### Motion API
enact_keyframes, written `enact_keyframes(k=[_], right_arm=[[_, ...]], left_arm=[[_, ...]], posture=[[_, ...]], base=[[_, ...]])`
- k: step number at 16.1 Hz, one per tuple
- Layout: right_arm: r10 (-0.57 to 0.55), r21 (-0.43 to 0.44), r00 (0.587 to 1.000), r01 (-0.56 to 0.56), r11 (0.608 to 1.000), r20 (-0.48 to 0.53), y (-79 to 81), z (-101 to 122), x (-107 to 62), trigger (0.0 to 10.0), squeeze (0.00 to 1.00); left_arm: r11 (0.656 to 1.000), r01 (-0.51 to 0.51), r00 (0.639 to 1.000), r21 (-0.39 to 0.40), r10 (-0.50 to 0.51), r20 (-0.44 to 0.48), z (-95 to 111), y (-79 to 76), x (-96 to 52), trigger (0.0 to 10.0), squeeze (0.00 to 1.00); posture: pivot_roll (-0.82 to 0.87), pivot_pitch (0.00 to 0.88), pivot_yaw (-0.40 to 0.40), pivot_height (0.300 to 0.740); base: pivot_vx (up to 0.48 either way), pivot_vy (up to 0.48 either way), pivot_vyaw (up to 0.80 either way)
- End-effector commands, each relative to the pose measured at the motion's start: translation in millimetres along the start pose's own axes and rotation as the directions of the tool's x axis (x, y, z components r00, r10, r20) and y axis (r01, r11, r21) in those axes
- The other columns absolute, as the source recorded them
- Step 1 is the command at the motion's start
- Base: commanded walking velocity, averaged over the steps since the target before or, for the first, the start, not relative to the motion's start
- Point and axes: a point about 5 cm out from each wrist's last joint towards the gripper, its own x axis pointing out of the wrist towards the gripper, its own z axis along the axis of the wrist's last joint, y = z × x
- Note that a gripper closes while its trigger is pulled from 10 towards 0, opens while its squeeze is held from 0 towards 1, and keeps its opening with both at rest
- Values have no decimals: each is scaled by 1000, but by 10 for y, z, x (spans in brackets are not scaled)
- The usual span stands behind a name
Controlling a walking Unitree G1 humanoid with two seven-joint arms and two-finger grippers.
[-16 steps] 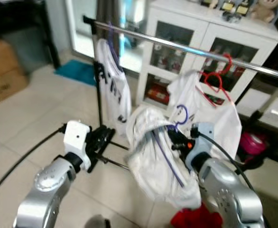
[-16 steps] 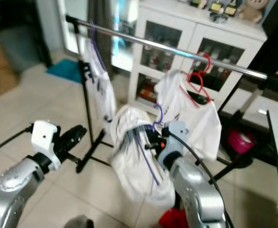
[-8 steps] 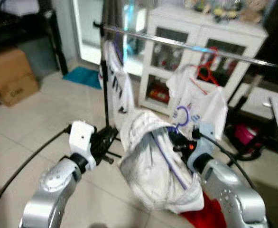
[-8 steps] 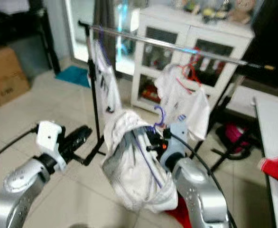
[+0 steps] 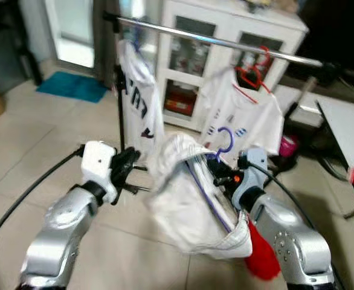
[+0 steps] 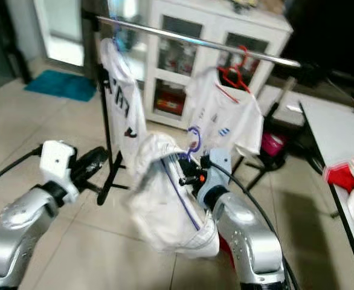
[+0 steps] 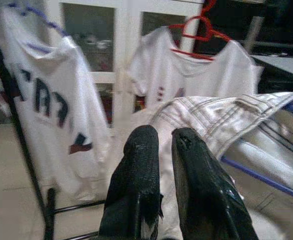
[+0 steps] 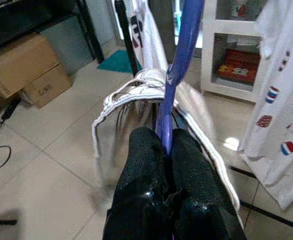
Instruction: Hang hanger
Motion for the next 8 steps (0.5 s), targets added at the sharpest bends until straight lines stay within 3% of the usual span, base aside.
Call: enact_keyframes(k=[1, 3, 4, 5, 6, 8], right_arm=[[0, -38, 996, 3, 999, 85, -30, 213, -9, 10000, 0], [30, -43, 994, -26, 999, 102, 17, 283, 39, 10000, 0], [66, -41, 990, -61, 997, 123, 65, 332, 60, 5804, 0], [84, -35, 987, -80, 996, 135, 86, 354, 66, 5804, 0], [109, -34, 982, -105, 994, 153, 110, 387, 69, 0, 0], [138, -41, 977, -133, 990, 160, 145, 423, 60, 0, 0]], left_arm=[[999, 29, 1000, 22, -29, 3, 0, -26, 33, 10000, 0], [994, 64, 997, 93, -60, -47, -22, 37, 75, 10000, 0], [987, 61, 997, 151, -55, -45, 5, 90, 106, 10000, 1000], [985, 59, 998, 164, -54, -36, 21, 112, 120, 10000, 1000], [979, 68, 998, 194, -64, -29, 39, 133, 146, 10000, 1000], [962, 81, 997, 259, -76, -29, 37, 154, 213, 10000, 1000]], posture=[[-62, 0, -105, 740], [-49, 0, -108, 740], [-53, 0, -105, 740], [-56, 0, -103, 740], [-60, 0, -100, 740], [-75, 0, -91, 740]], base=[[0, 0, 0], [0, 0, 0], [0, 0, 0], [0, 0, 0], [0, 0, 0], [0, 0, 0]])
